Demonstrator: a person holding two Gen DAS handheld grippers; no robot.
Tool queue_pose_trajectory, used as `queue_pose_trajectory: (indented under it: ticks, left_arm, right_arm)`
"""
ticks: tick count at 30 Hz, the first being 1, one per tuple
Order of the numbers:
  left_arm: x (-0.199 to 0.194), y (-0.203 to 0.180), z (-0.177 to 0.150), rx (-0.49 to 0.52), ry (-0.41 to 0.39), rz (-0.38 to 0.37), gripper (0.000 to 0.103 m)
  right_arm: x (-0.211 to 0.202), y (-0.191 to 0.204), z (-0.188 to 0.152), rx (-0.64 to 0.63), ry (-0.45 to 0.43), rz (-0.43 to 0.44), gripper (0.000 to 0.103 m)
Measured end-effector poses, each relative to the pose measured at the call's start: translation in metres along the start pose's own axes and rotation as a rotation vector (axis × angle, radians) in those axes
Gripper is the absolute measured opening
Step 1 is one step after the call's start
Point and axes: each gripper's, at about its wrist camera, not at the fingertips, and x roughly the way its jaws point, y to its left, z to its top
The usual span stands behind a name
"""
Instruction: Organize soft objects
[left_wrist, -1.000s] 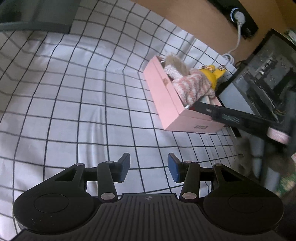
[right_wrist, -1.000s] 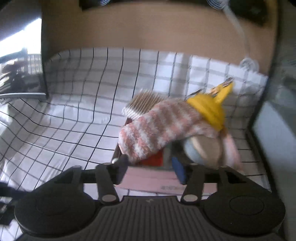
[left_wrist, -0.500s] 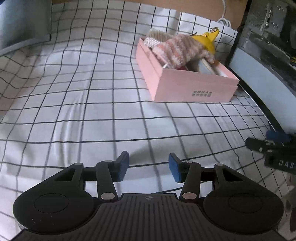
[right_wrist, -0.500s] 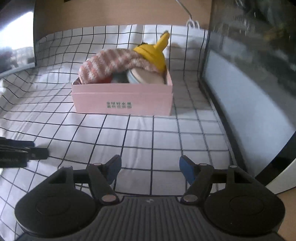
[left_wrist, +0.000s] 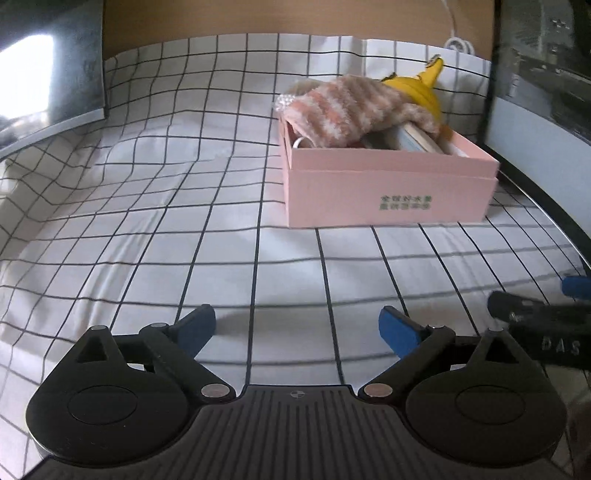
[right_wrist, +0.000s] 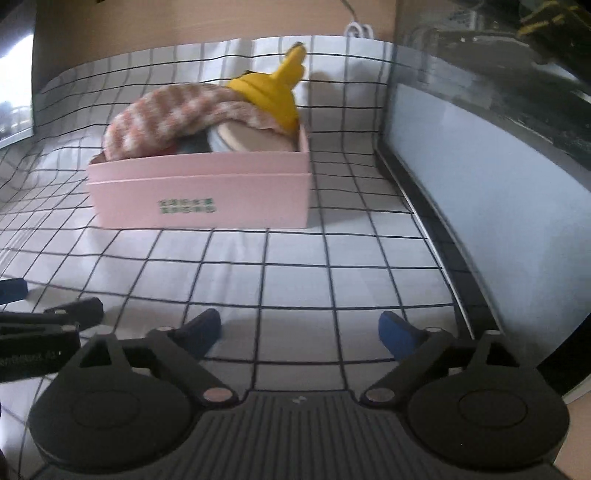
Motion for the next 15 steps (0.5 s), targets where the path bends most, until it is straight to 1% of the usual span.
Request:
queue_pose_trajectory:
  ticks: [2, 4, 5, 7, 8, 10, 11, 13, 15]
  left_arm:
    - [0.005, -0.003, 0.004, 0.004, -0.002, -0.004, 0.098]
    - [0.008, -0.004, 0.007, 0.015, -0.004, -0.018, 0.098]
    - [0.008, -0.004, 0.007, 0.016, -0.007, -0.020, 0.098]
    - [0.008, -0.004, 0.006, 0.017, -0.010, -0.022, 0.098]
    - [0.008, -0.004, 0.005, 0.017, -0.013, -0.022, 0.098]
    - [0.008, -0.004, 0.005, 0.019, -0.014, -0.024, 0.098]
    - [0.008, -0.004, 0.005, 0.022, -0.016, -0.027, 0.098]
    - [0.008, -0.004, 0.005, 0.021, -0.017, -0.023, 0.099]
    - [0.008, -0.005, 0.005, 0.021, -0.016, -0.017, 0.099]
  right_arm:
    - [0.002, 0.003, 0.001, -0.016, -0.009, -0.018, 0.093]
    - [0.002, 0.009, 0.004, -0.077, -0.019, -0.029, 0.093]
    - [0.003, 0.010, 0.003, -0.097, -0.041, -0.023, 0.096]
    - [0.008, 0.009, 0.005, -0.118, -0.048, -0.016, 0.102]
    - [0.010, 0.003, 0.006, -0.096, -0.041, 0.005, 0.103]
    - [0.016, -0.012, 0.005, 0.012, -0.014, 0.074, 0.103]
    - [0.015, -0.014, 0.004, 0.029, -0.036, 0.089, 0.103]
    - [0.015, -0.009, 0.005, -0.001, -0.031, 0.071, 0.103]
    - [0.015, -0.009, 0.006, 0.003, -0.030, 0.075, 0.103]
